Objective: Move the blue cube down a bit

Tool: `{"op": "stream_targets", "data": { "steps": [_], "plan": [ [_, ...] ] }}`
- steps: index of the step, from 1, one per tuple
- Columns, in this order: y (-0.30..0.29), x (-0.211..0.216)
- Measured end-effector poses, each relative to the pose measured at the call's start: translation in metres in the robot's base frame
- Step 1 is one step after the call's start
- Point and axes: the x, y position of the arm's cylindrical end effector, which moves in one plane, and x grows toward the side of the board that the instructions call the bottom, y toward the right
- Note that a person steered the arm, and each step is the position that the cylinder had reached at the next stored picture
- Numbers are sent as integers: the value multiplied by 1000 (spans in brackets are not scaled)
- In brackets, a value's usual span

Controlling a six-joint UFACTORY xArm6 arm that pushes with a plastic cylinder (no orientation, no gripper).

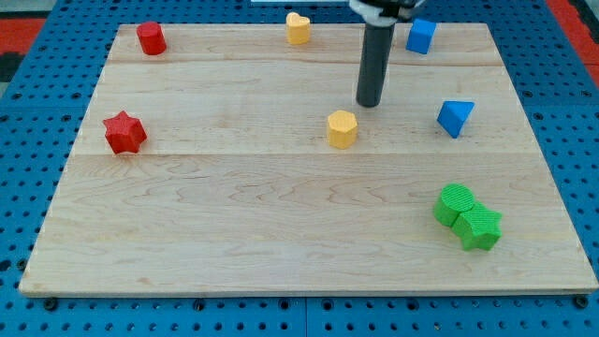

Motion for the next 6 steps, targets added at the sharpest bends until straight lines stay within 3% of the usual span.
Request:
{"op": "stream_targets", "data": {
  "steps": [1,2,3,4,6],
  "plan": [
    [56,-41],
    [114,-43],
    [158,-97],
    [140,-141],
    [9,-111]
  ]
}}
